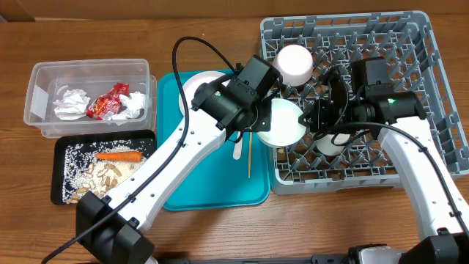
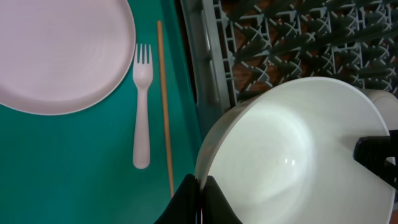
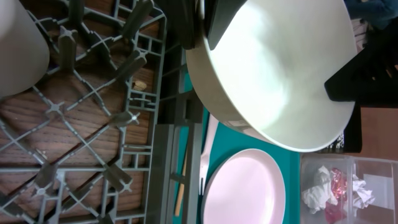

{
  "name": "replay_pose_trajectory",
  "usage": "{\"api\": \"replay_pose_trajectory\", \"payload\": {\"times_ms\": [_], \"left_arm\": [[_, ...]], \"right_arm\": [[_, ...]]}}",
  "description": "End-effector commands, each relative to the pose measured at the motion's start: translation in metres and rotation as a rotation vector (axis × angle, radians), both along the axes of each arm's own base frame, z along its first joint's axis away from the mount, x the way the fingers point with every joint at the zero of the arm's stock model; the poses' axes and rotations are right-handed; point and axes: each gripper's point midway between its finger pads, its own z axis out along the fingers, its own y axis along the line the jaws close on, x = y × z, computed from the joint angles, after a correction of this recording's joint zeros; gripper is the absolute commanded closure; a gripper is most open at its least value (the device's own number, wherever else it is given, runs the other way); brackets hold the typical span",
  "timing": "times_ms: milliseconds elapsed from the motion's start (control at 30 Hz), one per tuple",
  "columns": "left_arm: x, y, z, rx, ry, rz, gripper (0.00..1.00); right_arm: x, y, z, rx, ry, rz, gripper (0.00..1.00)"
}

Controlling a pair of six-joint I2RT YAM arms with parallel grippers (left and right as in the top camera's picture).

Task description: Sort waste into correct bins and load items into the dishwasher

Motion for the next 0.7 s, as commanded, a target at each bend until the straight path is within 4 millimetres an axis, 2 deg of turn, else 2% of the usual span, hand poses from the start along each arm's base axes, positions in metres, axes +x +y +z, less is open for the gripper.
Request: {"api": "replay_pose_trajectory", "payload": {"times_ms": [0, 67, 167, 367, 500, 600, 667], "left_arm": [[0.001, -0.009, 0.013, -0.04, -0.032, -0.012, 0.86], [0.004, -0.009, 0.014, -0.047, -0.04, -0.009, 0.78], [0.008, -0.006, 0.016, -0.052, -0.047, 0.003, 0.74], [0.025, 0.01, 0.026, -0.064, -0.067, 0.052, 0.77], [0.039, 0.024, 0.035, -0.053, -0.104, 0.05, 0.79], [0.048, 0.038, 0.036, -0.046, -0.113, 0.075, 0.78], [0.049, 0.045, 0.035, -0.038, -0.102, 0.091, 0.72]], "right_arm": [[0.0, 0.005, 0.005, 0.023, -0.012, 0.014, 0.96], [0.003, -0.002, 0.001, -0.024, -0.021, -0.007, 0.96], [0.009, -0.011, -0.003, -0.079, -0.042, -0.032, 0.96], [0.035, -0.026, 0.001, -0.168, -0.149, -0.087, 0.96], [0.067, -0.07, 0.005, -0.356, -0.24, -0.32, 0.96], [0.089, -0.107, 0.021, -0.516, -0.354, -0.471, 0.96], [0.1, -0.124, 0.035, -0.588, -0.432, -0.545, 0.96]]}}
